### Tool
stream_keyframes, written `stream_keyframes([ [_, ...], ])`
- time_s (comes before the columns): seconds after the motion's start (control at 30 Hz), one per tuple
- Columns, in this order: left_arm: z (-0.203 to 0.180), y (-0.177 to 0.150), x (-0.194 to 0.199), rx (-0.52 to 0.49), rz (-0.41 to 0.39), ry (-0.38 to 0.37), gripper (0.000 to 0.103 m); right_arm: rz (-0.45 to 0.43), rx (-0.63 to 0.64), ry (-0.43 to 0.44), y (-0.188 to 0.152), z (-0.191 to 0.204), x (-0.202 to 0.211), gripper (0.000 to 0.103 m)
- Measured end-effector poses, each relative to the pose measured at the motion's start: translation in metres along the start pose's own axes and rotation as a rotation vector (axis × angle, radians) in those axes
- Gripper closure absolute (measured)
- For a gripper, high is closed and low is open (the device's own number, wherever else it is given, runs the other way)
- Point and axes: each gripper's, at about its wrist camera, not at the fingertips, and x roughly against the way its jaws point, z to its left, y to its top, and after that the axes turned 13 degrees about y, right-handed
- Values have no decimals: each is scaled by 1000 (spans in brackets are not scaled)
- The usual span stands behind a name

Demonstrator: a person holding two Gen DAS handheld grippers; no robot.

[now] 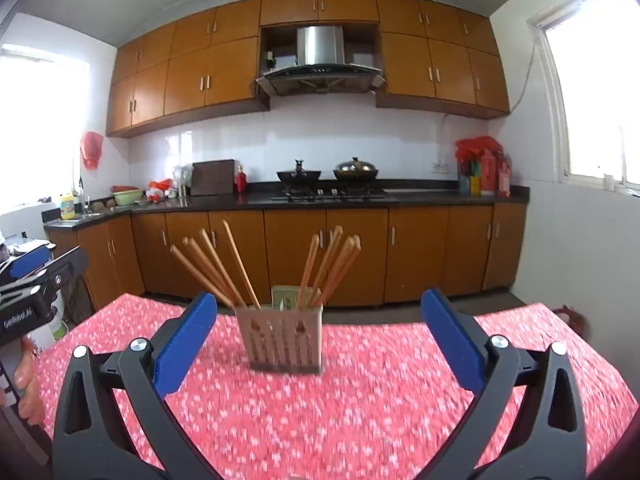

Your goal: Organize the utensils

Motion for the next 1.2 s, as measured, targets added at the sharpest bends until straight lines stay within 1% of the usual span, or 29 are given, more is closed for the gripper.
stream_keyframes([
  [0.1, 8, -22, 10, -4, 38, 20, 4, 12, -30, -14, -17, -4, 8, 2],
  [0.17, 10, -36, 17, -19, 42, 42, 4, 27, -33, -20, -27, -4, 11, 2],
  [0.2, 10, -43, 21, -31, 40, 57, 4, 48, -31, -25, -33, -4, 11, 2],
  [0.3, 7, -58, 25, -57, 55, 76, 4, 84, -22, -31, -47, -3, 11, 2],
  [0.57, 2, -89, 31, -69, 114, 62, 4, 135, 36, -35, -81, 11, 21, 2],
  [0.87, -5, -106, 33, -88, 135, 59, 4, 180, 12, -40, -101, 11, 22, 2],
  [1.2, -6, -111, 33, -86, 148, 50, 4, 191, -11, -39, -103, 9, 22, 2],
])
